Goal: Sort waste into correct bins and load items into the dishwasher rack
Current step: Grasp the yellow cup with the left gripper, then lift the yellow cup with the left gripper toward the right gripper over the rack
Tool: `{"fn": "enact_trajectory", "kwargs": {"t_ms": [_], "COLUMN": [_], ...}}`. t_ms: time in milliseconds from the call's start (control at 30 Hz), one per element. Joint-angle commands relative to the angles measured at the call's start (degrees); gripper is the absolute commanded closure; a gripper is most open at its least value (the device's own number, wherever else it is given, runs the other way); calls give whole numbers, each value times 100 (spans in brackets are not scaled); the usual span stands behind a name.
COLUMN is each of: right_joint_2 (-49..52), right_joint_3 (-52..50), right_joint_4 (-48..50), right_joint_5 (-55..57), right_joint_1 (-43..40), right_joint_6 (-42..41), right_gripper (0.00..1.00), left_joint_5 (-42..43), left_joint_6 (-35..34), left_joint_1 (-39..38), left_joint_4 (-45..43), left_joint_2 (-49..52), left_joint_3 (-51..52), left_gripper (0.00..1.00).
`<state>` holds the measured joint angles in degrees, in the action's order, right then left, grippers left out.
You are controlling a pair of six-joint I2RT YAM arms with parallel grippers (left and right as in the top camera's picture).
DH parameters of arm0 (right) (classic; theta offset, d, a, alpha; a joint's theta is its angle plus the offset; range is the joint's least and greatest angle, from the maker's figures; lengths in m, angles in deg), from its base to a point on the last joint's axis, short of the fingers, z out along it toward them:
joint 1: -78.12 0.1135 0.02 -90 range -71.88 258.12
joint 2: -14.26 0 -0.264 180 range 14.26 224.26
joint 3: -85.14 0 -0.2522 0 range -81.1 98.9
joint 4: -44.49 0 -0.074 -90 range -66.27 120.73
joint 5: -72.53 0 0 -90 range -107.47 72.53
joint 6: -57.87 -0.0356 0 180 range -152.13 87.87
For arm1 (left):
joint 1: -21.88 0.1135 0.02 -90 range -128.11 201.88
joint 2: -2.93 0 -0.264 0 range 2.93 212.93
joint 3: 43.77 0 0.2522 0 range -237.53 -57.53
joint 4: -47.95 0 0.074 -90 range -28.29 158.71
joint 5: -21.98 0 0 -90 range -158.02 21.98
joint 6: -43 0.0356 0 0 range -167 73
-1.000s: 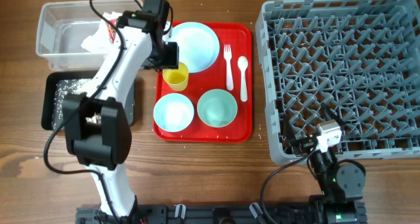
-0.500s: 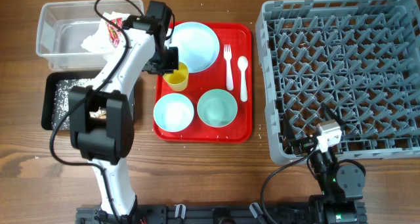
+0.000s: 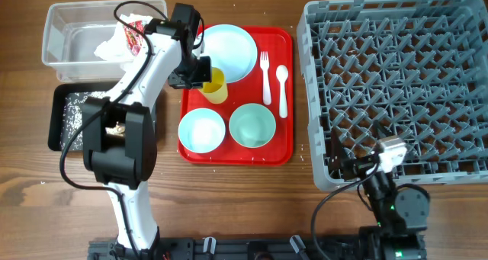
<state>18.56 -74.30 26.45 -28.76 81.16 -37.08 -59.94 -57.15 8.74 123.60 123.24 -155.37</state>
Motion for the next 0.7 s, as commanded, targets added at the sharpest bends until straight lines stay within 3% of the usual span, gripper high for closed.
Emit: {"fn": "enact_trajectory", "kwargs": {"t_ms": [0, 200, 367, 500, 600, 667], "right_joint_2": [811, 2796, 4334, 5128, 5683, 6098], "right_joint_3": [1071, 3064, 4520, 4671, 4671, 4671], "right_joint_4": [-339, -1456, -2245, -1779, -1071, -538], "right_joint_5": [109, -122, -1071, -2120, -2614, -2763], "right_joint_1": [-31, -31, -28, -28, -28, -28], "right_joint_6": [-420, -420, -422, -514, -1733, -2457], "right_gripper": [0, 0, 0, 0, 0, 11], "left_joint_5": [608, 1034, 2409, 3438, 3995, 4374], "left_joint_6": [96, 94, 94, 96, 96, 94], "left_joint_1": [-7, 33, 328, 601, 715, 750], "left_joint_4": [142, 157, 133, 81, -2, -37], "left_joint_2": [-570, -1060, -1123, -1123, -1123, -1123], "left_joint_3": [-422, -603, -632, -632, -632, -632], "left_gripper": [96, 96, 96, 96, 96, 96]}}
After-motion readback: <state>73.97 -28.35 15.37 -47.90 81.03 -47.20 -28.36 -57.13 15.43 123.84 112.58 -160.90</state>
